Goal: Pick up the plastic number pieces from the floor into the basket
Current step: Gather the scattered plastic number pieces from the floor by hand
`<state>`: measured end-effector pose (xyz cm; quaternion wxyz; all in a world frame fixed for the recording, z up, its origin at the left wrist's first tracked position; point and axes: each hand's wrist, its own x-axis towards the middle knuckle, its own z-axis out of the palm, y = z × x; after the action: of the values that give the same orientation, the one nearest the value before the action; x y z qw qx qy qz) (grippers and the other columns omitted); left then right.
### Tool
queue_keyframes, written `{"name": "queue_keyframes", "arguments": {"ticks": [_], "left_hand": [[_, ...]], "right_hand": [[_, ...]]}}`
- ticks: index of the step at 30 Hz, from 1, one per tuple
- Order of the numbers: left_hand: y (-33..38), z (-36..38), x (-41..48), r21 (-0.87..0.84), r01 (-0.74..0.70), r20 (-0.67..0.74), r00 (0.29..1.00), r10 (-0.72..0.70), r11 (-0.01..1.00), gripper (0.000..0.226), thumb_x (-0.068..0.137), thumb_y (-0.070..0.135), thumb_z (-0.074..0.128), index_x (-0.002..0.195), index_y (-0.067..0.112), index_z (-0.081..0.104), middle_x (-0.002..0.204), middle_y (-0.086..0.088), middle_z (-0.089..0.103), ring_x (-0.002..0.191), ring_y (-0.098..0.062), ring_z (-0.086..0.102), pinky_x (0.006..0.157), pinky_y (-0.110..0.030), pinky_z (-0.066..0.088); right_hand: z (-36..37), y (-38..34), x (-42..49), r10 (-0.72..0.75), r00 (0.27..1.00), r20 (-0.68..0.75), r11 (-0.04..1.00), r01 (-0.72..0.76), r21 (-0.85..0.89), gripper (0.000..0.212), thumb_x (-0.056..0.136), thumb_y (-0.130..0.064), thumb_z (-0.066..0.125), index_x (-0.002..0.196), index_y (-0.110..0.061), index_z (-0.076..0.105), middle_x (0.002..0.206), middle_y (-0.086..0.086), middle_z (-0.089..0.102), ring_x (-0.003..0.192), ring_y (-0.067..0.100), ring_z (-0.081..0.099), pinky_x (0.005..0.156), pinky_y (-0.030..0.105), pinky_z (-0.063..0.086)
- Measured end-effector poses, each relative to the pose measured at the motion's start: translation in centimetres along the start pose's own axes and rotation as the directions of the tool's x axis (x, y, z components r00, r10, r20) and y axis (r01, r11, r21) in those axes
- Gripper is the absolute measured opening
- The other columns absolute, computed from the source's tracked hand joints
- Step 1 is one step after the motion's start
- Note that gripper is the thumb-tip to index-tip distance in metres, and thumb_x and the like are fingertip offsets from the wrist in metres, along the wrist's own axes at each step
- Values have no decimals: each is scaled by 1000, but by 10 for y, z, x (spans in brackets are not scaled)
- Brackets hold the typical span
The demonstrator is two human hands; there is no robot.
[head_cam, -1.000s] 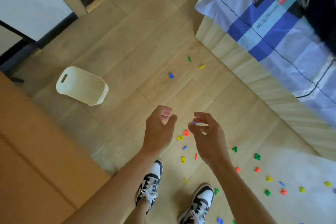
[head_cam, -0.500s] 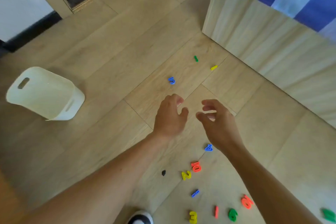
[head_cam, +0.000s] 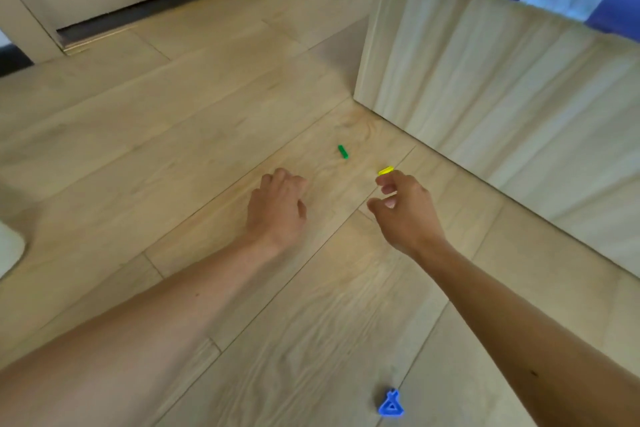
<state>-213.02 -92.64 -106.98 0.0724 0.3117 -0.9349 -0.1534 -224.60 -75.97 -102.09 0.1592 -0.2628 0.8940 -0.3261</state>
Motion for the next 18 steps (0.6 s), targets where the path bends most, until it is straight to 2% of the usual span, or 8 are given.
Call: {"name": "queue_keyframes", "arguments": {"ticks": [4,7,12,18], "left_hand": [[-12,9,4,11,-32,6,999,32,999,18,88,14,55,103,17,63,107,-5,53,101,-26,49,63,-37,48],[-18,9,-1,-32,-37,19,999,38,999,10,88,11,58,94,17,63,100,-2,52,96,-23,49,66,-38,51],[-22,10,-4,-97,-47,38,998,51,994,19,82,0,61,95,15,62,97,-2,50,89,-21,51,70,-41,51],[-24,12,-5,-93,-97,42,994,102,991,19,87,0,59,102,11,63,101,-5,53,87,-19,55,73,-37,53]], "right_hand": [[5,9,33,-12,1000,27,981,17,-194,39,91,-23,61,130,-19,55,127,5,54,106,25,62,91,45,53],[7,14,49,7,999,48,955,7,-297,41,91,-22,61,131,-19,54,131,5,51,110,27,60,90,40,51],[12,24,69,17,996,86,906,21,-424,44,92,-15,58,135,-20,51,133,6,46,114,29,56,80,37,45],[16,26,96,-28,994,110,853,81,-516,47,85,2,56,127,-19,57,130,4,50,124,27,48,85,38,47]]}}
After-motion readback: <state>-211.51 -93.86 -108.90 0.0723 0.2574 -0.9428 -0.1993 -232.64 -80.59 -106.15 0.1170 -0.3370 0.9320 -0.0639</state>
